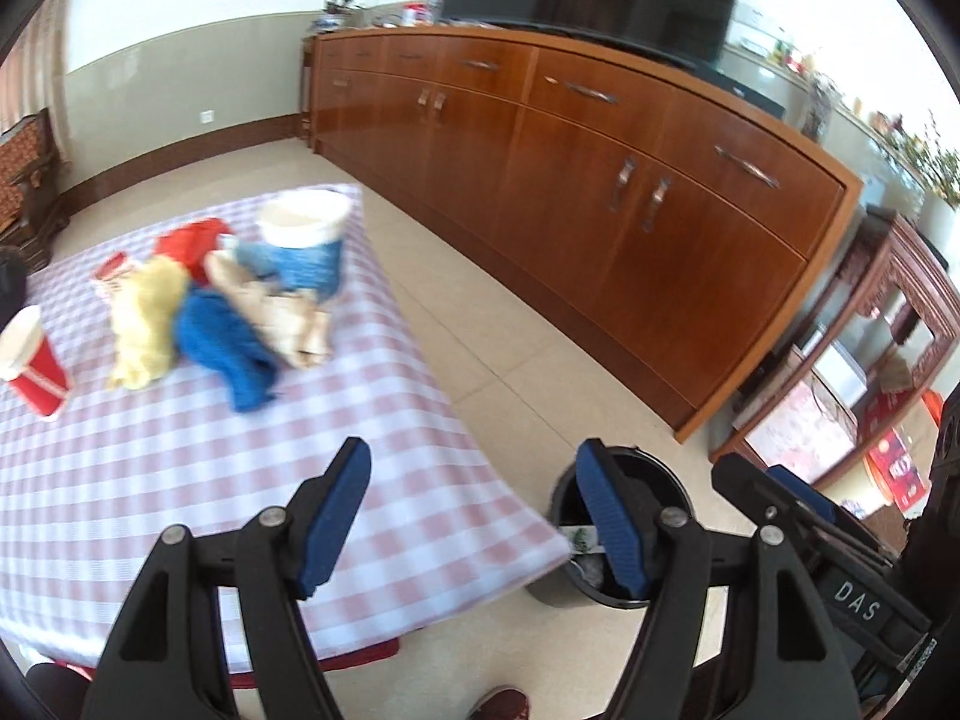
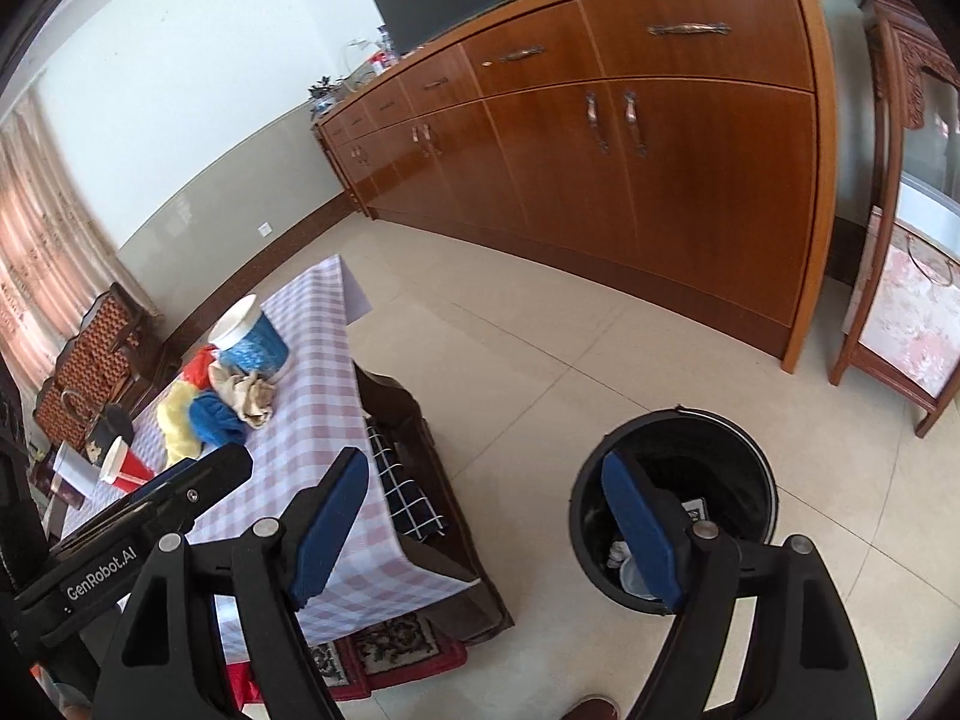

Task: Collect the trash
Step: 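Move both grippers back over the table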

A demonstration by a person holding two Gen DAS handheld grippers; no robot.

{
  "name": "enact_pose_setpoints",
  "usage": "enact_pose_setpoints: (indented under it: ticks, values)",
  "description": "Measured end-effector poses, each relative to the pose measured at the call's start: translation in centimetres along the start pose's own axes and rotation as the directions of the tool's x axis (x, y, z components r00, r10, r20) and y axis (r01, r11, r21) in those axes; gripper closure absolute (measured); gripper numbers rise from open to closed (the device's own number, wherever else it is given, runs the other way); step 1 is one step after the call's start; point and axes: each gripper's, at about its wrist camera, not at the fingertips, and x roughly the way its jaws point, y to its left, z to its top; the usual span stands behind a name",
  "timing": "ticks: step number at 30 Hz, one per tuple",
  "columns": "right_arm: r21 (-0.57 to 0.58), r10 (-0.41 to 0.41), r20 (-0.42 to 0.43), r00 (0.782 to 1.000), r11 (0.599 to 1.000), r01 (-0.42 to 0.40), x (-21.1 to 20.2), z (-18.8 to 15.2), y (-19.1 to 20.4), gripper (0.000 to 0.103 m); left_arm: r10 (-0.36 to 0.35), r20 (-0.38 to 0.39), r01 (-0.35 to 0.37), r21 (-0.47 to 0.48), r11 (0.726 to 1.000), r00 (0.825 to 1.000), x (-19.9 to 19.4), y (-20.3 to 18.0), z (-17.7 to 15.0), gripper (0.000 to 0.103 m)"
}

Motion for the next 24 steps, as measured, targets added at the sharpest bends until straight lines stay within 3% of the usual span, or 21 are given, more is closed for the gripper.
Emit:
enact_pose_setpoints:
  ticks: [11,24]
  values:
    - [-0.153,0.138,-0.027,0.990,0.978,-0.140,1.1,-0.6,10.1,0.021,0.122,0.054,-0.113,-0.136,0.984,0.991,-3.7,9.1,-0.9,0.030]
    - [-0.261,0.219,-0.089,0.972,0.936,-0.235,2.9,-1.8,18.5,0.021,0.243,0.062,-0.220,-0.255,0.941,0.968,-6.3,17.1,-2.0,0.030]
